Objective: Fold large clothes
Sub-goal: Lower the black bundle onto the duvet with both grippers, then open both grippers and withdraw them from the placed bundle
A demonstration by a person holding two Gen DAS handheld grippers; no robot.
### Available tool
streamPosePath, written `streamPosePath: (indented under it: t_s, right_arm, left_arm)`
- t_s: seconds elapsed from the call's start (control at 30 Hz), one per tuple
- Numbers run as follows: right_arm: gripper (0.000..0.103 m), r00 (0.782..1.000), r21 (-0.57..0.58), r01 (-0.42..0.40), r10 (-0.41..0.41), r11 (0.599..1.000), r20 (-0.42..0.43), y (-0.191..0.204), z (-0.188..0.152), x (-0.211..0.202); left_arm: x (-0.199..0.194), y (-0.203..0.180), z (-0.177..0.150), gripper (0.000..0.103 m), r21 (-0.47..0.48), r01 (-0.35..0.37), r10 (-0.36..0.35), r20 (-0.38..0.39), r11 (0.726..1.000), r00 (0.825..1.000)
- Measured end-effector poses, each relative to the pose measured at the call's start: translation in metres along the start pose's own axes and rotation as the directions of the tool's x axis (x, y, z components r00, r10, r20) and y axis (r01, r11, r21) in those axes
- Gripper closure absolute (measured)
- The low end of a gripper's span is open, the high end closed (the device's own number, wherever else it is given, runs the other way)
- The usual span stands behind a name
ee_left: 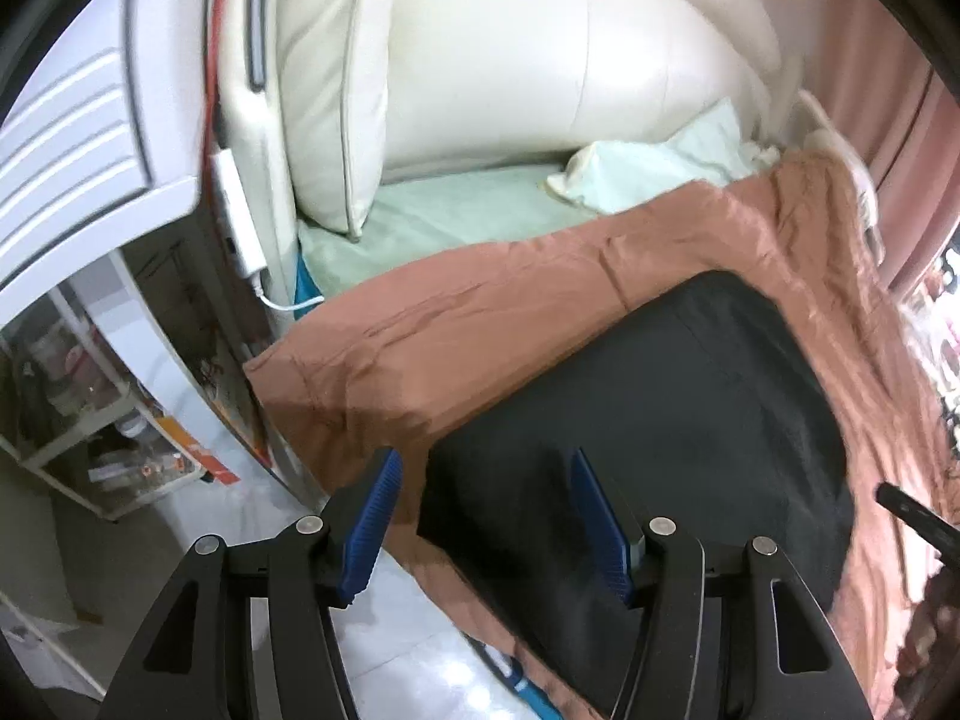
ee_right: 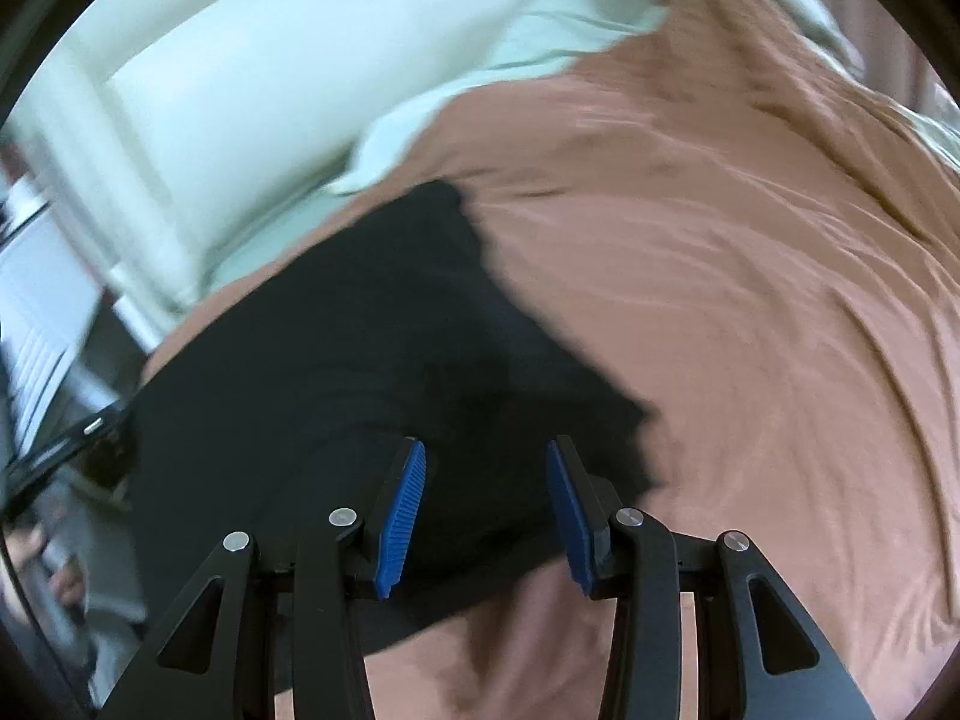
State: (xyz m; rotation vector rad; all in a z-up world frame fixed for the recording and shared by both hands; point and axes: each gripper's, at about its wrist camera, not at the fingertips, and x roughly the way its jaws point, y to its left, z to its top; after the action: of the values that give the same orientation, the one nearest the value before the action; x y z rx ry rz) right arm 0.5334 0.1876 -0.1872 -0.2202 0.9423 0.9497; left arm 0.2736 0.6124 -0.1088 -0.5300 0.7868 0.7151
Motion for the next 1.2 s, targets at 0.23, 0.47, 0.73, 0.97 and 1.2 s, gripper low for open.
streamPosePath:
  t_s: [0.23, 0.47, 0.73, 0.97, 1.2]
  right_arm:
    - [0.059, 0.997, -0.170, -0.028, 0.015, 0.985, -0.079, 0.074, -0.015, 0.030]
    - [0.042, 0.993, -0.250, -0.064, 0.038, 0.966, -0.109, 0.116, -0.038, 0.042]
    - [0.041, 0.983, -0.257, -0.066, 0.018, 0.964, -0.183, 0.104, -0.059, 0.032]
    - [0.041, 0.984, -0.223, -0.044, 0.004, 0.974, -0.176, 0.086, -0.070, -0.008]
    - [0.040, 0.990, -0.162, 0.043, -0.063, 0.986, -0.123, 0.045, -0.077, -0.066]
  left_arm:
    - [0.024, 0.015, -0.016, 0.042, -0.049, 0.021, -0.024, -0.069, 0.999, 0.997]
    - [0.012, 0.007, -0.036, 0.043, 0.000, -0.007, 0.007, -0.076, 1.000, 0.997]
    - [-0.012, -0.004, -0.043, 0.043, 0.015, -0.006, 0.007, -0.070, 1.000, 0.998]
    - [-0.043, -0.022, -0.051, 0.043, 0.018, 0.015, -0.014, -0.054, 1.000, 0.998]
    - [-0.078, -0.047, -0.064, 0.027, 0.022, 0.079, -0.078, -0.033, 0.997, 0.996]
